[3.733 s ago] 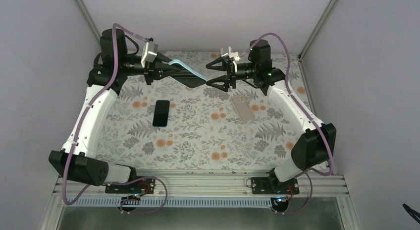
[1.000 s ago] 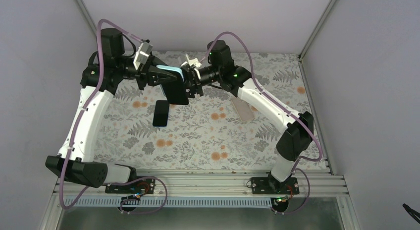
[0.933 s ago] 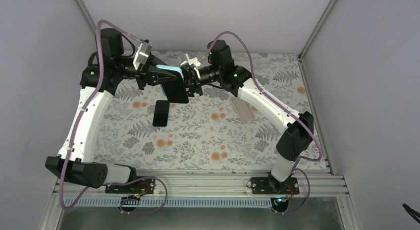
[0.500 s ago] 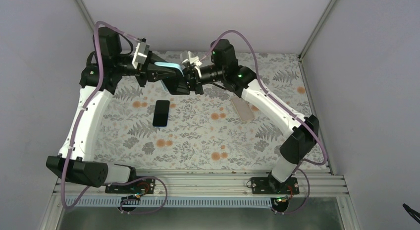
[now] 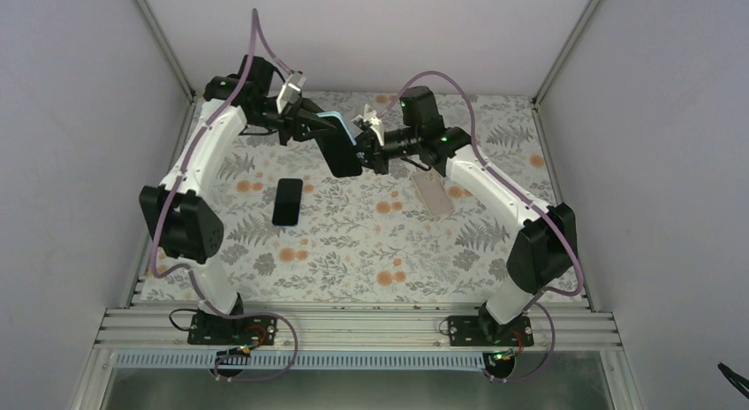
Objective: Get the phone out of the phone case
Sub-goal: Remove the phone case from the phone.
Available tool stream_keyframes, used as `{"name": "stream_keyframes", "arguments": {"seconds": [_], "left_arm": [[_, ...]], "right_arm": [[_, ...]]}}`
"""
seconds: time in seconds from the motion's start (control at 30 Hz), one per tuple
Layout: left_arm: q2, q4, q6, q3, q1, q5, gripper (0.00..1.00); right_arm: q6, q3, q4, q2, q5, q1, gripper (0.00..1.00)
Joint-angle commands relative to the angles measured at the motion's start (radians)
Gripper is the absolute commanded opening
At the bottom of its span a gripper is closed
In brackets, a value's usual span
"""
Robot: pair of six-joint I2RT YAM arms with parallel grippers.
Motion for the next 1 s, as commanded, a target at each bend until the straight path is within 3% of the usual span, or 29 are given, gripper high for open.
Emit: {"name": "stream_keyframes", "arguments": {"seconds": [0.0,0.63,0.97], "left_arm": [[0.09,-0.178,0.281,-0.005,0.023,-0.088,0.02],[0.422,-0.148,0.354,0.051,0.043,-0.213,0.03],[0.5,-0.181,0.391,0.078,0.061,-0.248,0.18]], "right_arm": [[-0.031,-0.012,0.09,-0.045,-0.212,-0.013,0.03],[-0.117,0.03,0.024,0.305,-0.425,-0.104,0.03],[-0.128,0.066,-0.105,0.425,-0.557,-0.149,0.04]]}}
